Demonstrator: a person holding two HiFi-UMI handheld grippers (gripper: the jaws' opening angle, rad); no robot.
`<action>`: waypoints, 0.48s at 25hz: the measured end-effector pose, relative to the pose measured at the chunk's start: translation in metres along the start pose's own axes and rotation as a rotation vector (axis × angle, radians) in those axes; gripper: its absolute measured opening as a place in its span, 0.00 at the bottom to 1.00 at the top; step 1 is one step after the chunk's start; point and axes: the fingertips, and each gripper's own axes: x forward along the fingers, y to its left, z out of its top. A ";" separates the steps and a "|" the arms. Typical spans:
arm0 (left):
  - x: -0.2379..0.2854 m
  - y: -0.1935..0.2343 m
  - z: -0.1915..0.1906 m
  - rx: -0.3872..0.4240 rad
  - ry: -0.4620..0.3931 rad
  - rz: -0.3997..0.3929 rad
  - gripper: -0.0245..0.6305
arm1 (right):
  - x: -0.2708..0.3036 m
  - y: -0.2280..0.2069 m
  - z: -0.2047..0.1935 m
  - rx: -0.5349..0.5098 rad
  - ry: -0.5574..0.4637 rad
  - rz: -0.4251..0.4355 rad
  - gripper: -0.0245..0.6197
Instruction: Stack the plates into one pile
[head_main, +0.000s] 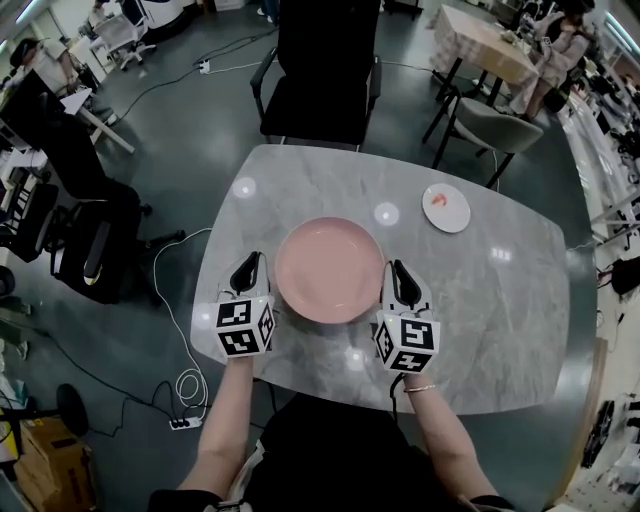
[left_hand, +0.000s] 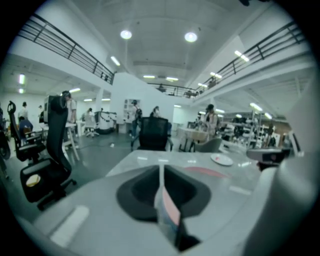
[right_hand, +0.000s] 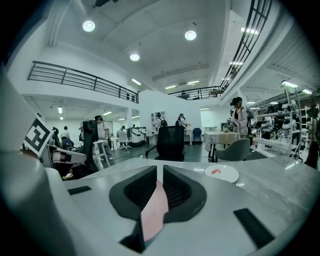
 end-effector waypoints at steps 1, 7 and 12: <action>-0.002 -0.001 0.003 0.008 -0.010 0.002 0.08 | -0.002 -0.001 0.004 -0.001 -0.012 0.001 0.09; -0.014 -0.007 0.021 0.021 -0.079 0.006 0.05 | -0.011 -0.004 0.020 -0.005 -0.073 0.035 0.06; -0.025 -0.012 0.035 0.052 -0.129 0.001 0.05 | -0.019 -0.004 0.036 0.009 -0.128 0.069 0.05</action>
